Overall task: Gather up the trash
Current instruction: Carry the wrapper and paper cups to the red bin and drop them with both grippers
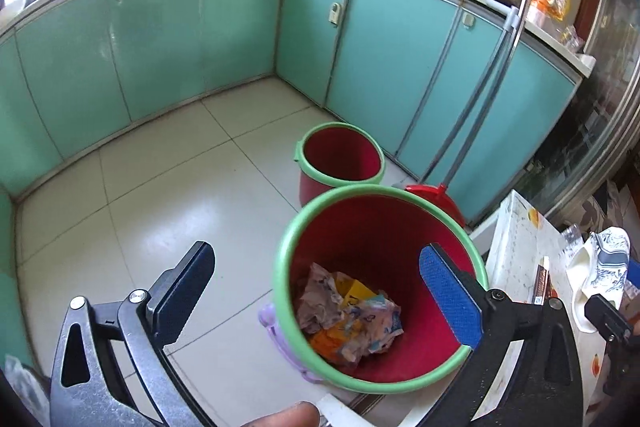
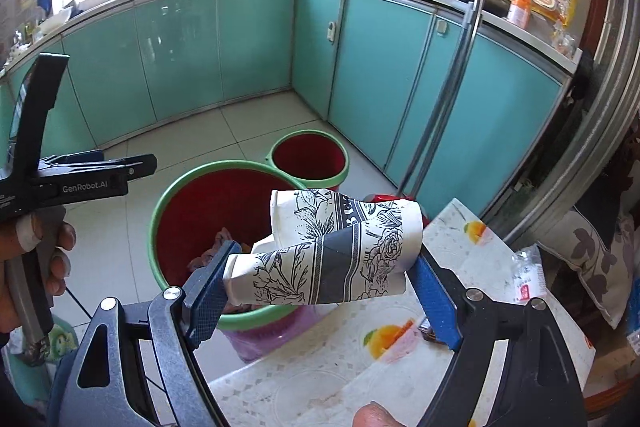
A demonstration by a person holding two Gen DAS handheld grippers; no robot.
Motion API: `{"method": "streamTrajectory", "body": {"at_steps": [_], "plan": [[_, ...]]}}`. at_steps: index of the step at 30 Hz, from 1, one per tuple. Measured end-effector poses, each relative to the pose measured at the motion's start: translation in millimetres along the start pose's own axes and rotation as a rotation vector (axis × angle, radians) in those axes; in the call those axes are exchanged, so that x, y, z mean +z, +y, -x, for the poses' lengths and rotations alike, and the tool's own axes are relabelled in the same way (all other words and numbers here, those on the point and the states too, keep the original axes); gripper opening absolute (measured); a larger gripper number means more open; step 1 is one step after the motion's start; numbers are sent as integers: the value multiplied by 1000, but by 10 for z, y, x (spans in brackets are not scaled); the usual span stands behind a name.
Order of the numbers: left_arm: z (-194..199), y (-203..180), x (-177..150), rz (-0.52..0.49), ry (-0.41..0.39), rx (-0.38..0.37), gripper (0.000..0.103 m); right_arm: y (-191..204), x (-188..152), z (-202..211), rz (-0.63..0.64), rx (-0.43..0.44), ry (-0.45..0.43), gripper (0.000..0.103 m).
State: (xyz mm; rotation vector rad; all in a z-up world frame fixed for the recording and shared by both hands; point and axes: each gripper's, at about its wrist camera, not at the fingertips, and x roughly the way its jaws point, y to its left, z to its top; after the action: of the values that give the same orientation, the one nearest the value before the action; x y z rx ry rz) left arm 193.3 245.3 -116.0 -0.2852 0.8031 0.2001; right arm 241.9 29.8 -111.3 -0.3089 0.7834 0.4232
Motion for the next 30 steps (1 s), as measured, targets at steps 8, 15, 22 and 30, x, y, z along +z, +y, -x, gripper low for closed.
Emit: {"method": "streamTrajectory", "body": {"at_steps": [8, 15, 22, 30], "plan": [[312, 679, 10, 95, -53, 91, 103, 542, 246, -536, 48, 77, 17, 83], [447, 1033, -108, 141, -61, 133, 103, 903, 345, -1052, 88, 91, 63, 83], [493, 1250, -227, 173, -51, 159, 103, 1101, 239, -1411, 103, 77, 118, 83], [535, 1391, -289, 188, -48, 172, 103, 1133, 142, -1591, 121, 43, 162, 85]]}}
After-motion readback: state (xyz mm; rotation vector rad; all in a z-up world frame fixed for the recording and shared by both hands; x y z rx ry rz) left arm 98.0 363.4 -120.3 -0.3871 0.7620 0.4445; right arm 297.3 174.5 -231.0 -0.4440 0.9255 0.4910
